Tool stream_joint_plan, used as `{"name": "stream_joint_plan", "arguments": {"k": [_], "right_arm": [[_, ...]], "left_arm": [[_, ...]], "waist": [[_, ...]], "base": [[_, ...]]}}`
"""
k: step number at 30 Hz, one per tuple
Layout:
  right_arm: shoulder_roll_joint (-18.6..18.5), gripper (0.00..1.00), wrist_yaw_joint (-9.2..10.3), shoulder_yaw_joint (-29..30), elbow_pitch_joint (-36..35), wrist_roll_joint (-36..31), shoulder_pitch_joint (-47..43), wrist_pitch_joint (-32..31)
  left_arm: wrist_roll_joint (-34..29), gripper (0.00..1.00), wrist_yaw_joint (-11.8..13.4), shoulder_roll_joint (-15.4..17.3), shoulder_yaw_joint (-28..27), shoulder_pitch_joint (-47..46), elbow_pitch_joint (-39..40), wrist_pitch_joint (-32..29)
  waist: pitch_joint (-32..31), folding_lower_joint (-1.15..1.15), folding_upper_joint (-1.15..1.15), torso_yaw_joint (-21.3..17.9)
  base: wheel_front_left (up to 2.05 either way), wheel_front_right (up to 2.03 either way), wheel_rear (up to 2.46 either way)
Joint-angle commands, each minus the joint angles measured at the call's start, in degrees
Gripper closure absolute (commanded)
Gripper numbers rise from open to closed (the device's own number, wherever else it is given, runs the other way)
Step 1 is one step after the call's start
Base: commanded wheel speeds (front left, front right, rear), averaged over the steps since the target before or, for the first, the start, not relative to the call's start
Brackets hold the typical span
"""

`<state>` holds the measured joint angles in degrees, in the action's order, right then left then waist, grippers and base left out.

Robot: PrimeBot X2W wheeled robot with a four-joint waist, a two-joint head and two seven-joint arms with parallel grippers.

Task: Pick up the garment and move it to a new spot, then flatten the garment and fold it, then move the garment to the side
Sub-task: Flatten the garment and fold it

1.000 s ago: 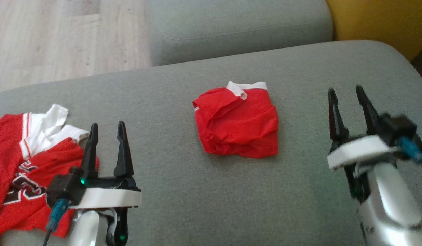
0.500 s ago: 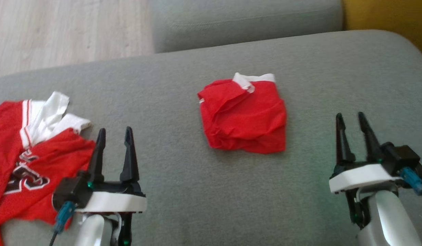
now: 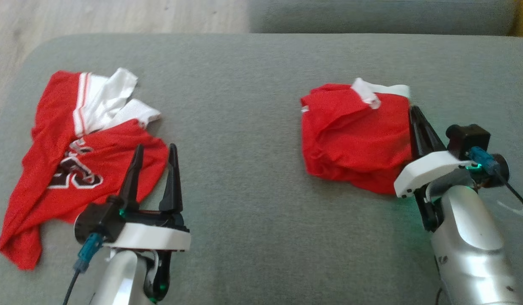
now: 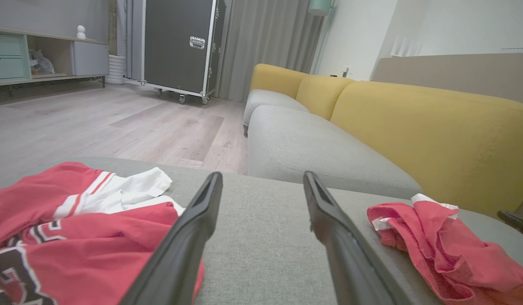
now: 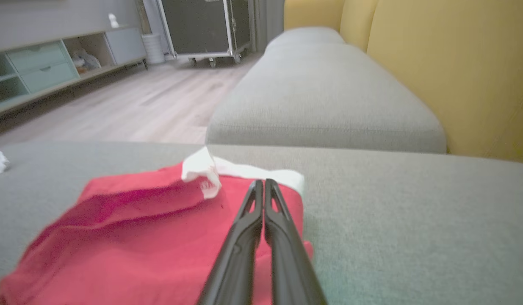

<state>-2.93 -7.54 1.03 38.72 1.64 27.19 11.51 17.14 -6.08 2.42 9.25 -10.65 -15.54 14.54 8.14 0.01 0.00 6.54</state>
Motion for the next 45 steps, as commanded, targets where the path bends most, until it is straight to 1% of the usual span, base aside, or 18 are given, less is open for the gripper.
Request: {"name": "stream_joint_plan", "arguments": {"k": [1,4,8,11,15,19,24,26,28,33,36,37,41,45], "right_arm": [[0.0,1.0,0.05,0.2,2.3,-2.3,3.2,-0.1],[0.0,1.0,0.05,2.6,8.6,-4.5,5.6,-0.1],[0.0,1.0,0.05,3.7,14.7,-6.0,8.9,1.0],[0.0,1.0,0.05,2.6,18.1,-5.7,11.6,2.0],[0.0,1.0,0.05,-0.9,21.0,-3.9,14.8,2.9],[0.0,1.0,0.05,-4.0,22.0,-2.0,16.7,3.3],[0.0,1.0,0.05,-12.3,22.2,4.0,17.8,3.4],[0.0,1.0,0.05,-14.8,22.0,5.9,17.7,3.5],[0.0,1.0,0.05,-16.0,22.2,6.8,17.5,3.5],[0.0,1.0,0.05,-18.3,24.9,6.0,16.0,3.5],[0.0,1.0,0.05,-20.9,25.9,7.2,14.4,3.5],[0.0,1.0,0.05,-22.6,26.2,8.5,13.5,3.4],[0.0,1.0,0.05,-25.0,25.8,11.3,12.6,3.4],[0.0,1.0,0.05,-24.4,23.0,13.6,12.9,3.5]], "left_arm": [[0.4,0.0,-0.3,0.5,-0.9,-3.0,1.6,0.5],[0.6,0.0,-0.4,0.5,-0.1,-3.4,1.5,0.5],[0.7,0.0,-0.4,0.5,0.3,-3.9,1.3,0.5],[0.9,0.0,-0.4,0.5,0.6,-4.3,1.3,0.5],[1.2,0.0,-0.4,0.5,1.3,-4.7,1.2,0.5],[1.5,0.0,-0.3,0.5,1.8,-5.0,1.1,0.5],[1.9,0.0,-0.1,0.5,2.2,-5.0,0.7,0.5],[2.0,0.0,0.0,0.5,2.2,-4.9,0.7,0.5],[2.0,0.0,0.1,0.5,2.1,-4.8,0.7,0.5],[2.5,0.0,0.4,0.5,2.1,-4.8,0.9,0.5],[2.6,0.0,0.5,0.5,1.9,-4.6,1.0,0.5],[2.5,0.0,0.5,0.5,1.7,-4.4,0.9,0.5],[2.1,0.0,0.5,0.5,1.3,-4.2,1.0,0.5],[1.6,0.0,0.5,0.5,0.4,-3.7,1.1,0.5]], "waist": [[1.4,-0.01,0.0,2.6],[2.0,-0.01,0.0,4.3],[3.1,-0.01,0.0,5.8],[3.6,-0.01,0.0,6.7],[4.1,-0.01,0.0,7.5],[4.3,-0.01,0.0,8.2],[4.3,-0.01,0.0,8.8],[4.2,-0.01,0.0,8.8],[4.1,-0.01,0.0,8.7],[4.0,-0.01,0.0,8.5],[3.9,-0.01,0.0,7.9],[3.7,-0.01,0.0,7.3],[2.8,-0.01,0.0,5.8],[1.3,-0.01,0.0,3.8]], "base": [[0.0,0.0,0.0],[0.0,0.0,0.0],[0.0,0.0,0.0],[0.0,0.0,0.0],[0.0,0.0,0.0],[0.0,0.0,0.0],[0.0,0.0,0.0],[0.0,0.0,0.0],[0.0,0.0,0.0],[0.0,0.0,0.0],[0.0,0.0,0.0],[0.0,0.0,0.0],[0.0,0.0,0.0],[0.0,0.0,0.0]]}}
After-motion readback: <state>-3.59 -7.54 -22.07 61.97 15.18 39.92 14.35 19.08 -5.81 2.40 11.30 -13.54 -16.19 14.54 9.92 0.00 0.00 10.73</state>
